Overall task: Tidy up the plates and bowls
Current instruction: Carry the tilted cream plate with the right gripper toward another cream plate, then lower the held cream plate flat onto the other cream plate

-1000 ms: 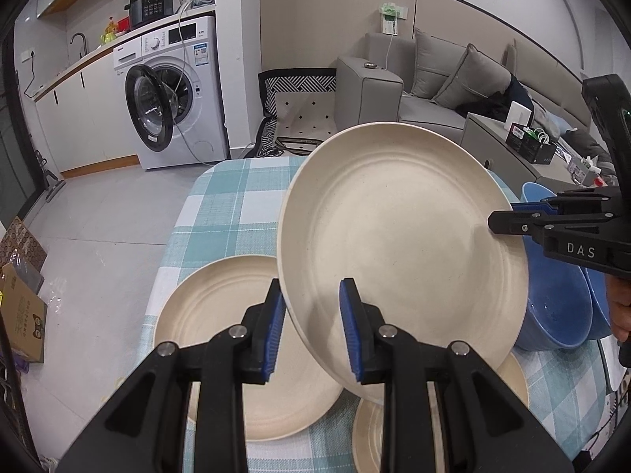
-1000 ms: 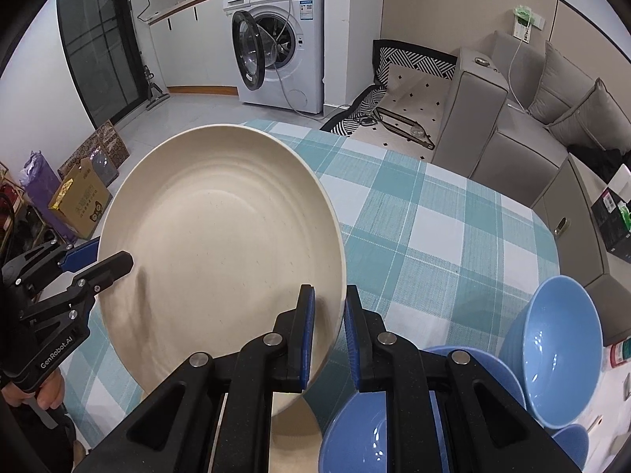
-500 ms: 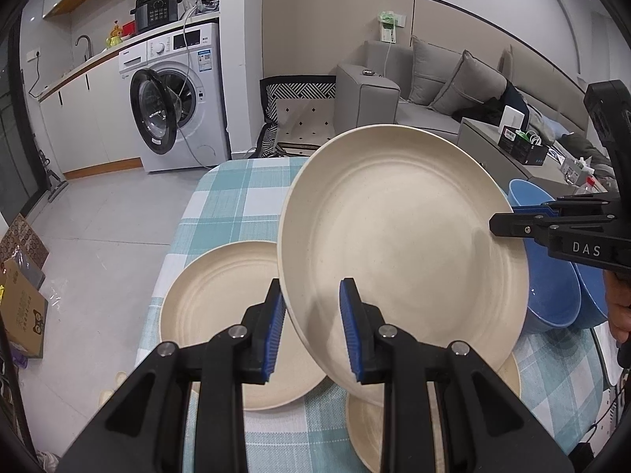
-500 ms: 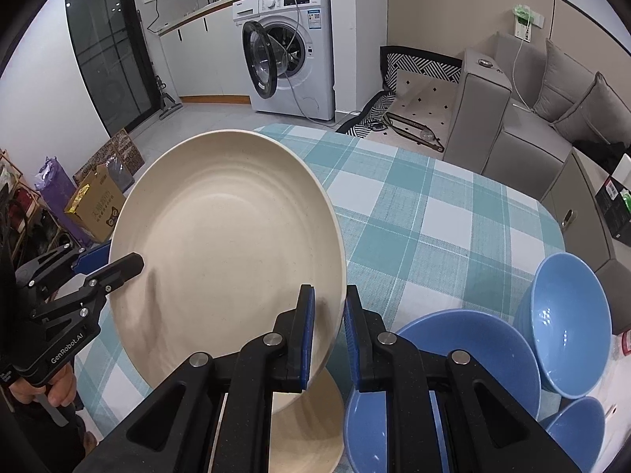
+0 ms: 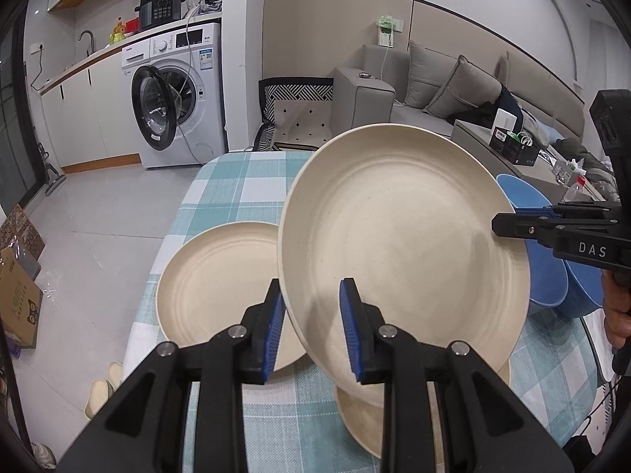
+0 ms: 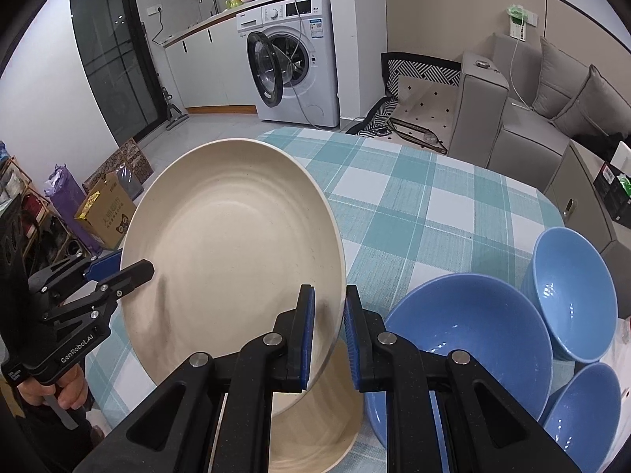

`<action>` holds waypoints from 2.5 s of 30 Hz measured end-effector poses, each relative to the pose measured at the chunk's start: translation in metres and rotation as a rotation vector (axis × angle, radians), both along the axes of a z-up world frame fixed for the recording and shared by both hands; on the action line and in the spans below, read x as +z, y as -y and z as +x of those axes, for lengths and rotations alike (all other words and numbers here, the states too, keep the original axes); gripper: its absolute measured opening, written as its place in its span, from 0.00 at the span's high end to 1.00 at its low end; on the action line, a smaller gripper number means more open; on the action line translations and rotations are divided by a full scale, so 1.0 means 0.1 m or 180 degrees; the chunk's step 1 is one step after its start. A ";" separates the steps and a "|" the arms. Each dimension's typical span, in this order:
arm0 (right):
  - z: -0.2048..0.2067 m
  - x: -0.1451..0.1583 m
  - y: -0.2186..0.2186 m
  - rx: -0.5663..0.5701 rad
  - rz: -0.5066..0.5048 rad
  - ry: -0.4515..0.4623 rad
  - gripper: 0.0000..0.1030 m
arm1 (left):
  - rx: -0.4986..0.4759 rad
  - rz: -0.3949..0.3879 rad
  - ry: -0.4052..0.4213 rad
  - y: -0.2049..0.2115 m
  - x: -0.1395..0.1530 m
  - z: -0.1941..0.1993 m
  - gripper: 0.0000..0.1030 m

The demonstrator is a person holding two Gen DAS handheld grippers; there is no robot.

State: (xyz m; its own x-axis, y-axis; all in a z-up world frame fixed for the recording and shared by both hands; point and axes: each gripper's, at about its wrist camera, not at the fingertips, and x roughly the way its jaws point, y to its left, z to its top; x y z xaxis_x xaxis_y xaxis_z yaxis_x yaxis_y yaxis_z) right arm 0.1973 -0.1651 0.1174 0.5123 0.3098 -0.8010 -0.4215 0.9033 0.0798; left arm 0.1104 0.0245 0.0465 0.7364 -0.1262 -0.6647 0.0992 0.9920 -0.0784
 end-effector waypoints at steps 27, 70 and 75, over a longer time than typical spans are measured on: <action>-0.53 -0.44 0.31 -0.0214 0.0350 0.0072 0.85 | -0.0067 0.0058 -0.0078 0.16 -0.25 -0.24 0.75; -0.79 -0.86 0.37 -0.0369 -0.0105 0.0090 0.85 | -0.0212 0.0262 -0.0374 0.39 -0.64 -0.19 0.75; -0.81 -0.90 0.35 -0.0365 -0.0168 0.0066 0.85 | -0.0220 0.0298 -0.0399 0.41 -0.67 -0.18 0.75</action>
